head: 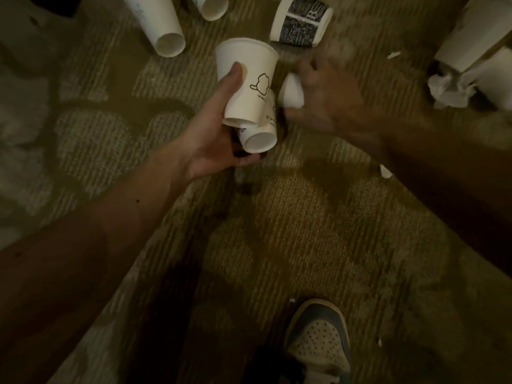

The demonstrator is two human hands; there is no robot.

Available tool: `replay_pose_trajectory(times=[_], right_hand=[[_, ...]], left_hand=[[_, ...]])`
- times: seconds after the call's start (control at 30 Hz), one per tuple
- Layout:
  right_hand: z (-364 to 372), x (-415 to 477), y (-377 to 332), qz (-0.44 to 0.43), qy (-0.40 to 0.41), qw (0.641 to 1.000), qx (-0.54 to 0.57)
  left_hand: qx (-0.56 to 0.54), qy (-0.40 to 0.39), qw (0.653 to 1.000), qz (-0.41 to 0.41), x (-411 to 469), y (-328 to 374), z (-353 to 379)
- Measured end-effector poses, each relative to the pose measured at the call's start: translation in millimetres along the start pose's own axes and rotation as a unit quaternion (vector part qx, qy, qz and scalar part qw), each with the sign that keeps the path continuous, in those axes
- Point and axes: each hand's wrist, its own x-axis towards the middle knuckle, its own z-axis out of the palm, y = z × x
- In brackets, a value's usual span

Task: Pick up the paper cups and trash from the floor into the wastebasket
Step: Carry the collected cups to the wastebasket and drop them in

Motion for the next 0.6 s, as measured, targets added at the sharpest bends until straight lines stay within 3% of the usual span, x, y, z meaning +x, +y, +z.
replay_pose_trajectory(times=[0.13, 0.27, 0.43, 0.6], right_hand=[[-2, -15, -29, 0.018, -0.021, 0.986, 0.161], [-26, -17, -73, 0.06, -0.015, 0.922, 0.382], [-67, -20, -142, 0.007, -0.031, 0.851, 0.524], [-115, -31, -228, -0.069, -0.076, 0.805, 0.584]], left_hand=[[0.041, 0.028, 0.999, -0.006, -29, 5, -17], [0.112, 0.074, 0.991, 0.01, -74, 24, -37], [0.233, 0.096, 0.967, 0.038, -159, 68, -69], [0.281, 0.137, 0.947, 0.067, -277, 101, -108]])
